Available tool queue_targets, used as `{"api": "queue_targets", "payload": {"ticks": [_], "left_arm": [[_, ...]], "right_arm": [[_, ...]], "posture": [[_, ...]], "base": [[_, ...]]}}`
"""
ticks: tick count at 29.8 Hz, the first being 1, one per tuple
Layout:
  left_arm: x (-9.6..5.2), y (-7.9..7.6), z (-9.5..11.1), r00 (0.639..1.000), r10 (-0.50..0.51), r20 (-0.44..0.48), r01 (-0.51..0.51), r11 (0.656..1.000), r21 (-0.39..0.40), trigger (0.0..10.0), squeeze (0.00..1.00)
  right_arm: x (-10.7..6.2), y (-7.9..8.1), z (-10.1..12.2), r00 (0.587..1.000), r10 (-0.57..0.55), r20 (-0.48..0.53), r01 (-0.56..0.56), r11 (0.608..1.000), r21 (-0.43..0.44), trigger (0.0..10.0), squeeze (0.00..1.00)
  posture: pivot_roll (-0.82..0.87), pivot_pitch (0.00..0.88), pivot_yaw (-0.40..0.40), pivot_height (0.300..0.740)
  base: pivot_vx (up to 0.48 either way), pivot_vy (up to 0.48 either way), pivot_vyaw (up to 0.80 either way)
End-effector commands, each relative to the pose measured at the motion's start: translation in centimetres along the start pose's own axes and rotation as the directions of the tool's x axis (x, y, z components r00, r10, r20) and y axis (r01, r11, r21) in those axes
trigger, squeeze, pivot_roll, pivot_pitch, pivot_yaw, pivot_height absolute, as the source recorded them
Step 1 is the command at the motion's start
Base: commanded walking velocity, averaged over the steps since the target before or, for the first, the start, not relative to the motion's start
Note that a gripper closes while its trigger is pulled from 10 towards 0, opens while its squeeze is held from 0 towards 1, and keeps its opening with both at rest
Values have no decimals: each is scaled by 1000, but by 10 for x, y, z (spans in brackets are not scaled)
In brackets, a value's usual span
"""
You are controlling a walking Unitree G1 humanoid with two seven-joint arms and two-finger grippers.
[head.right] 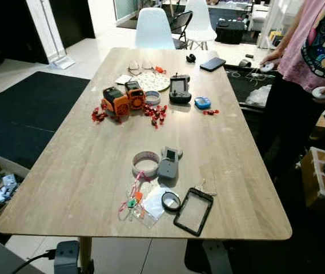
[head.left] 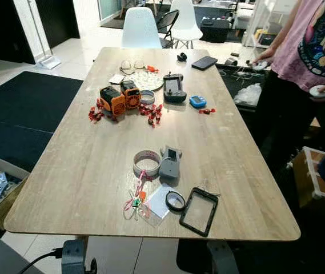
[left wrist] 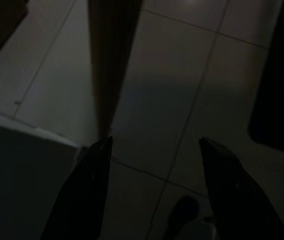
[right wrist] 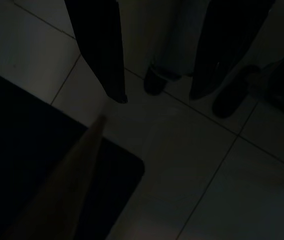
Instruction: Hang keys on a hook
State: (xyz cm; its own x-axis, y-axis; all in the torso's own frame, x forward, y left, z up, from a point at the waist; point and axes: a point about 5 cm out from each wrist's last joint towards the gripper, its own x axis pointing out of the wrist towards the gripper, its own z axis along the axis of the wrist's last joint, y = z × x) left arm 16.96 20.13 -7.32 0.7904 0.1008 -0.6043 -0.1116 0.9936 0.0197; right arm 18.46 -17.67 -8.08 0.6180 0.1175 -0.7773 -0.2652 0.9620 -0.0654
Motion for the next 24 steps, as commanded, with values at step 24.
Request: {"api": "queue_targets", "payload": {"ticks": [24], "left_arm": [[-4, 4, -7, 1000, 3, -23, -2, 1000, 14, 10000, 0]], "right_arm": [[-2, -1, -7, 1000, -3, -26, 3, 1000, 8, 10000, 0]], "posture": [[63, 36, -51, 740]], "base": [[0, 0, 0]]}}
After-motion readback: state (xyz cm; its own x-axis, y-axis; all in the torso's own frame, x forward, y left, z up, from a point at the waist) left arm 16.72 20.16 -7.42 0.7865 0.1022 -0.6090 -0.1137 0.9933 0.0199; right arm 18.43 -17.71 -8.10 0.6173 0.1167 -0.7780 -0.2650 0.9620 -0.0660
